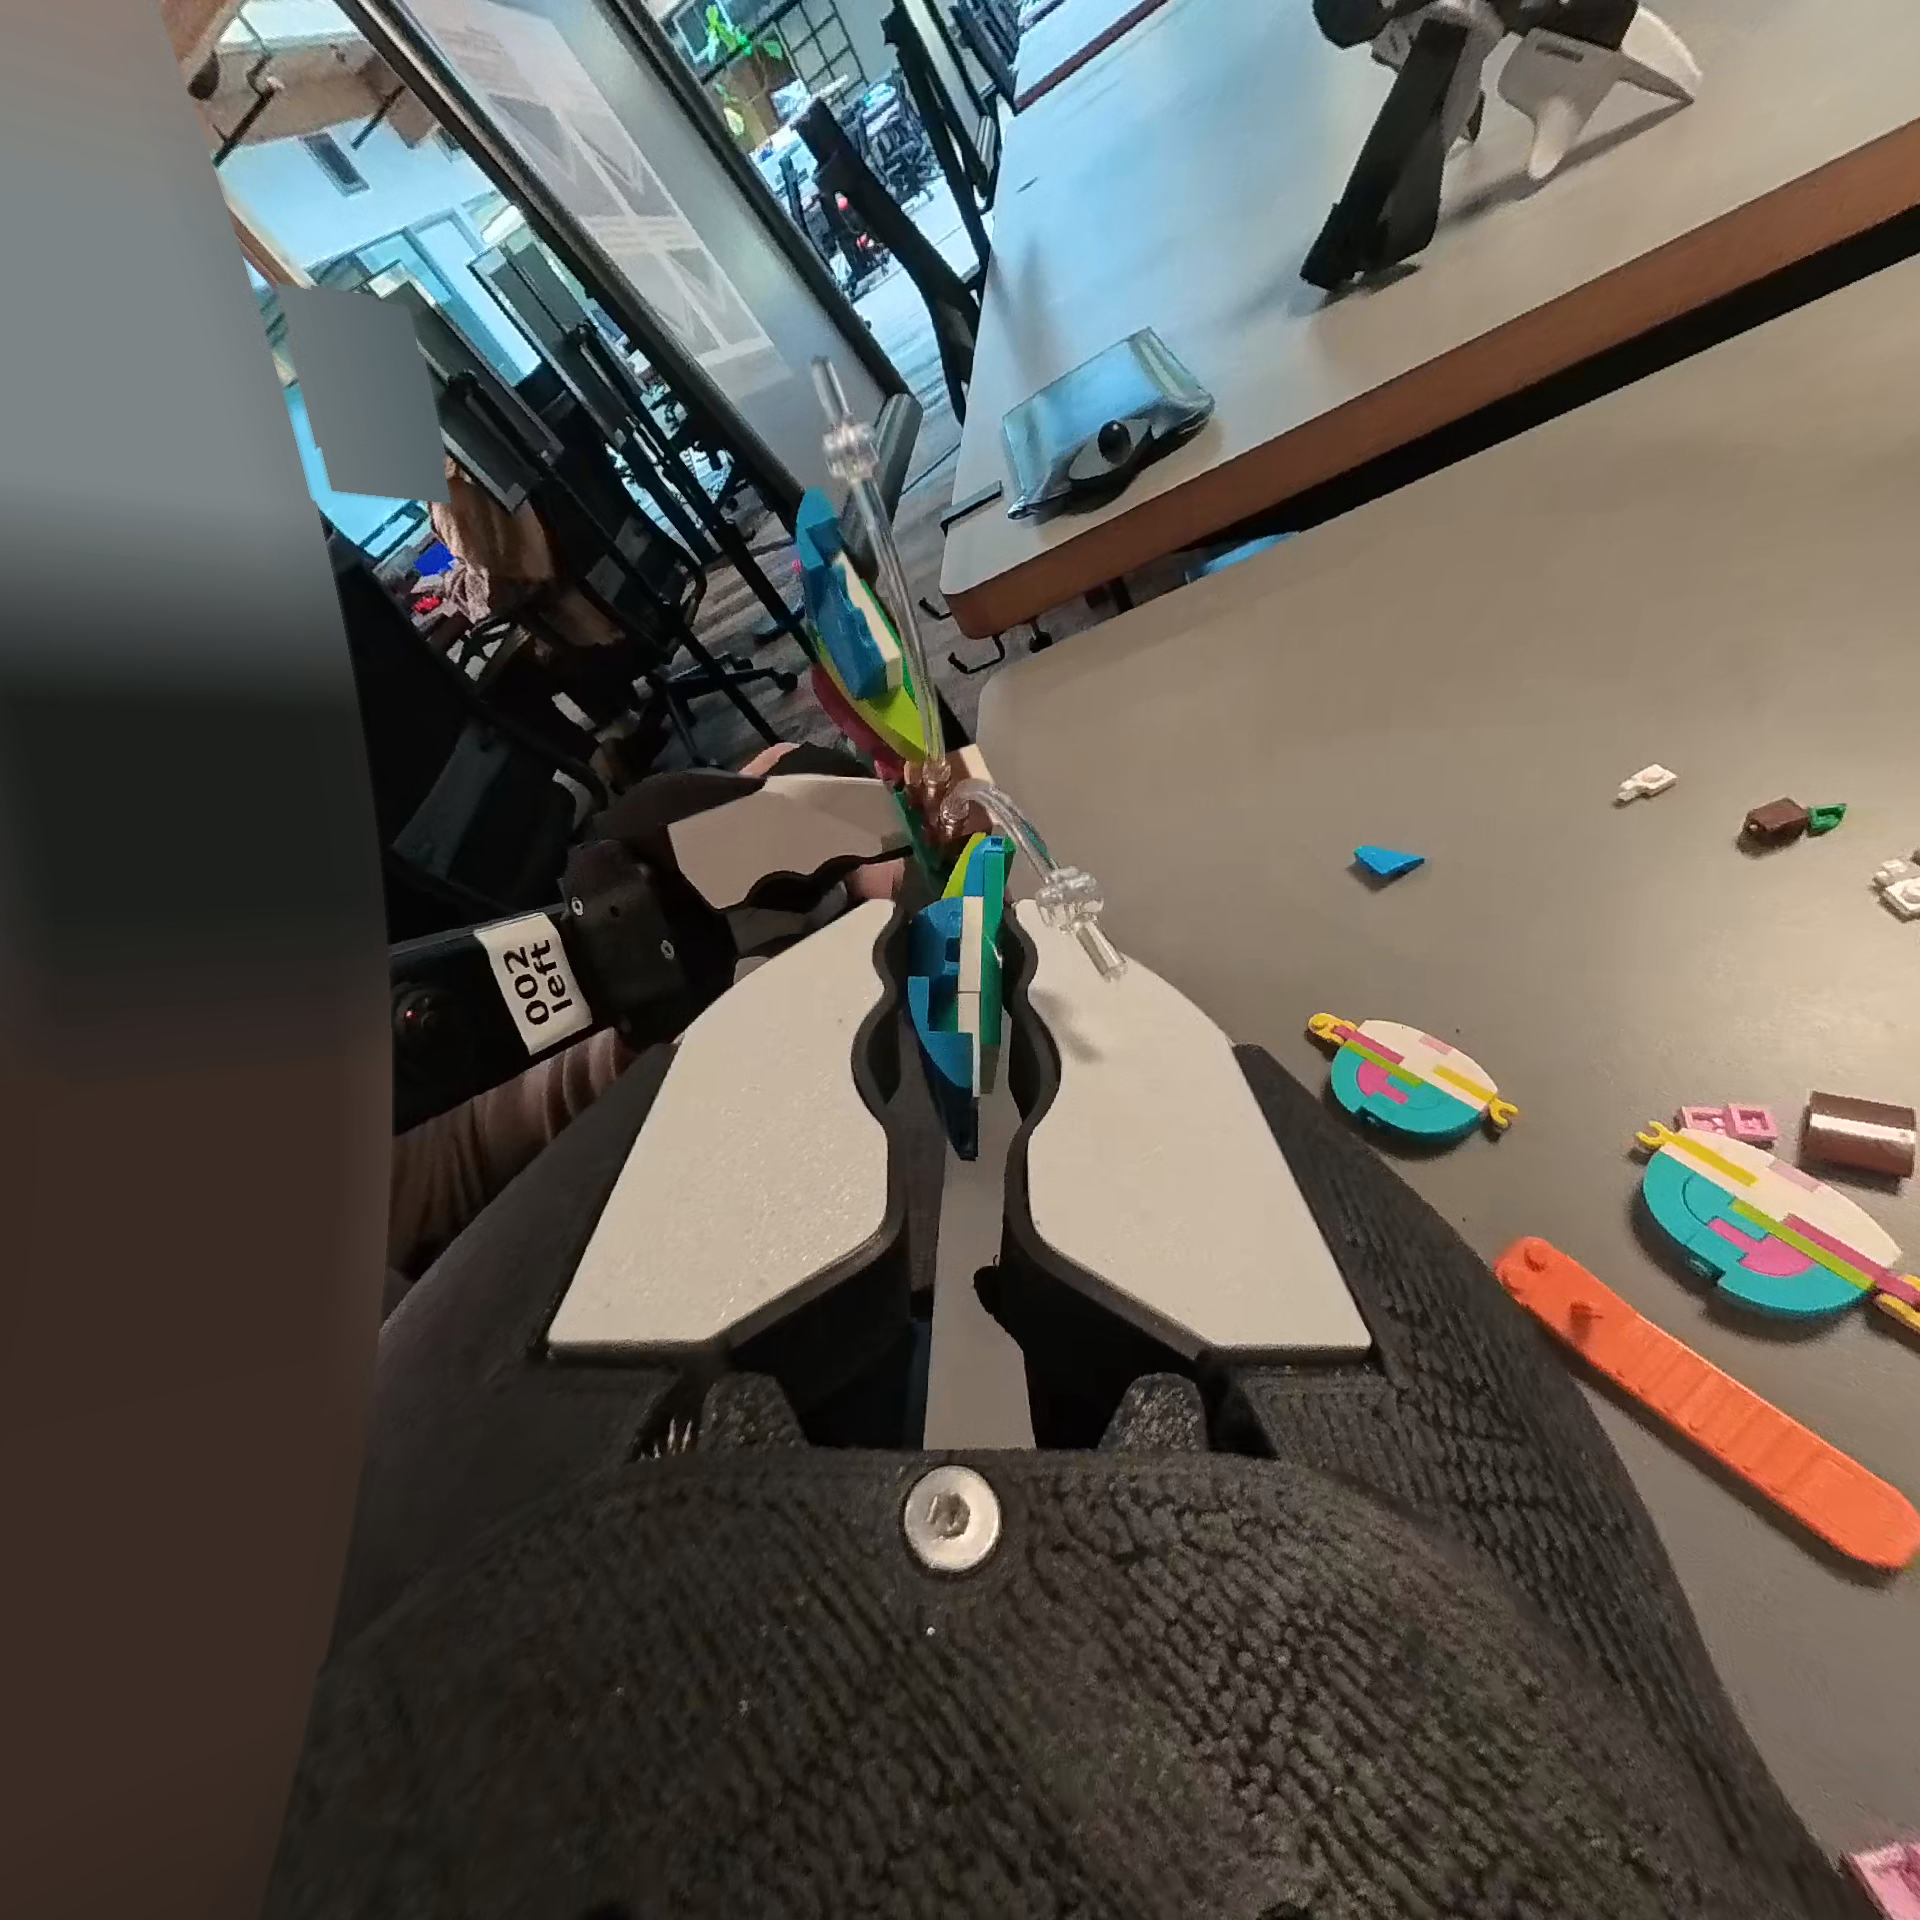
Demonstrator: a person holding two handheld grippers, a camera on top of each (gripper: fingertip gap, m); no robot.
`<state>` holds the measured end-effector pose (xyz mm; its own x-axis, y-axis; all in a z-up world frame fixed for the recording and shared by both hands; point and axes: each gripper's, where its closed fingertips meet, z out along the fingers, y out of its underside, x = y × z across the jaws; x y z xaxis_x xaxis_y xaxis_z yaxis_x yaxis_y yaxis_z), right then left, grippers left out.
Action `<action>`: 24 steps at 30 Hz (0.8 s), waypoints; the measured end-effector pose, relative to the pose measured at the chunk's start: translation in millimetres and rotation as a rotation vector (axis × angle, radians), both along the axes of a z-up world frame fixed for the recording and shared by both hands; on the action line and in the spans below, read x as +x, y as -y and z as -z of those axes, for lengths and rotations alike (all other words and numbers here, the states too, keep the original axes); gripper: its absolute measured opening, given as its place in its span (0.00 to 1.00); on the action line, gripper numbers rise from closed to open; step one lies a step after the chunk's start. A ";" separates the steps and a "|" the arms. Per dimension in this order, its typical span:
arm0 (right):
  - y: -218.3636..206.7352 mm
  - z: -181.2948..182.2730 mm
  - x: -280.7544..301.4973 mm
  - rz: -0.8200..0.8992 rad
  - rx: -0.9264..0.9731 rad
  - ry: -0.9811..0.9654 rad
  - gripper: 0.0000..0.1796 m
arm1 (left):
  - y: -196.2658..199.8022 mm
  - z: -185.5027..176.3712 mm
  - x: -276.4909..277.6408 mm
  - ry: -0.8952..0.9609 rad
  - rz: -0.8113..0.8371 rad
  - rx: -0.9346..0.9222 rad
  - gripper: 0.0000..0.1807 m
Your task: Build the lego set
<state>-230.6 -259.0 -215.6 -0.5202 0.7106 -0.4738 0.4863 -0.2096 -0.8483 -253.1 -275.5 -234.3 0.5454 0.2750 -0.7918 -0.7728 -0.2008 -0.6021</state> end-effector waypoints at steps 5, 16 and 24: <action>-0.1 -4.2 -6.1 0.041 0.023 -0.071 0.16 | 1.2 -4.1 -12.1 0.137 -0.022 0.061 0.09; -2.0 0.4 -13.5 0.124 -0.110 -0.108 0.16 | 2.8 -6.8 -18.5 0.239 -0.034 0.116 0.09; 1.2 -6.9 -14.2 0.163 -0.156 -0.169 0.09 | 1.7 -6.9 -16.3 0.261 -0.018 0.125 0.09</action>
